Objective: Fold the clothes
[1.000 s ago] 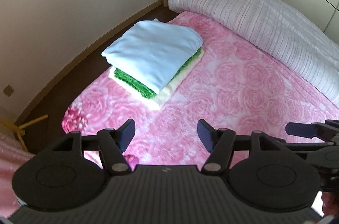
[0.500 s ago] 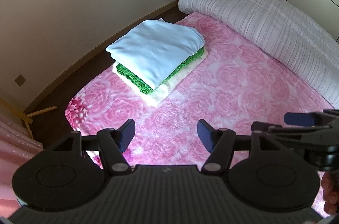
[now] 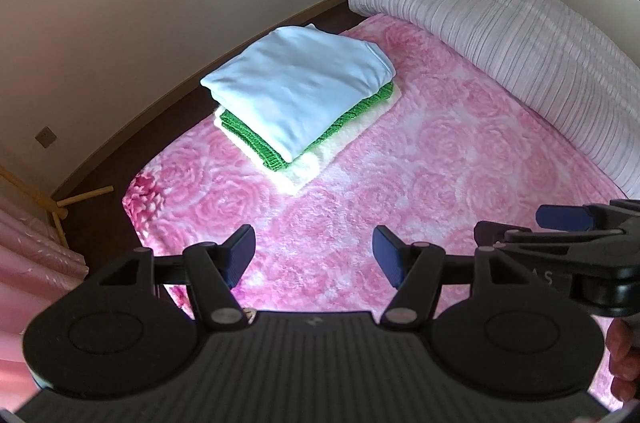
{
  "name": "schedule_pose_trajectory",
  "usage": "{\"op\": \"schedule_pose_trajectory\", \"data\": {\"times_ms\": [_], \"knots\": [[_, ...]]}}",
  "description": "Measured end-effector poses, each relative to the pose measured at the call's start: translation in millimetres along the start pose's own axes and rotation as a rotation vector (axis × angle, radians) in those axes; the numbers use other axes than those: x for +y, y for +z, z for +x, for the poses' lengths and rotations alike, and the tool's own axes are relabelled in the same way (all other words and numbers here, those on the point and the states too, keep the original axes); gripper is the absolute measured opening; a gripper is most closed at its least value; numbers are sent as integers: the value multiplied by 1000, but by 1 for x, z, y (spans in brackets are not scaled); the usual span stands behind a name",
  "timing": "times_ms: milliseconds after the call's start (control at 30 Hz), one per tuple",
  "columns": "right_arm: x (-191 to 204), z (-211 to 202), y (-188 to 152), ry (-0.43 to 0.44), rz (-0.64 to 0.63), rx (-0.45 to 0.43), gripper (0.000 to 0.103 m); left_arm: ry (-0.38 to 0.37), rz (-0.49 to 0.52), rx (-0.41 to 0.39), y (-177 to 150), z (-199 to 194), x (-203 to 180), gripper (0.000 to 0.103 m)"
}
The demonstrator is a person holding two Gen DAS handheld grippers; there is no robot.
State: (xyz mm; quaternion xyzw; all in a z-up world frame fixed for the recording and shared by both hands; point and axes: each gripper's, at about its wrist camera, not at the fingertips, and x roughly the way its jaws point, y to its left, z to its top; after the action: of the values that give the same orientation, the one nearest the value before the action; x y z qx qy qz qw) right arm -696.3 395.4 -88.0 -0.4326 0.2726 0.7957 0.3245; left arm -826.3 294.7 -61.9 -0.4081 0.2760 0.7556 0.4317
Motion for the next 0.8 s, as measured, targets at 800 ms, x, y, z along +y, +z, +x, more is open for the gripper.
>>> {"op": "schedule_pose_trajectory", "data": {"times_ms": [800], "knots": [[-26,51,44,-9,-15,46,64,-2,-42,45,34,65,-12,62]]}}
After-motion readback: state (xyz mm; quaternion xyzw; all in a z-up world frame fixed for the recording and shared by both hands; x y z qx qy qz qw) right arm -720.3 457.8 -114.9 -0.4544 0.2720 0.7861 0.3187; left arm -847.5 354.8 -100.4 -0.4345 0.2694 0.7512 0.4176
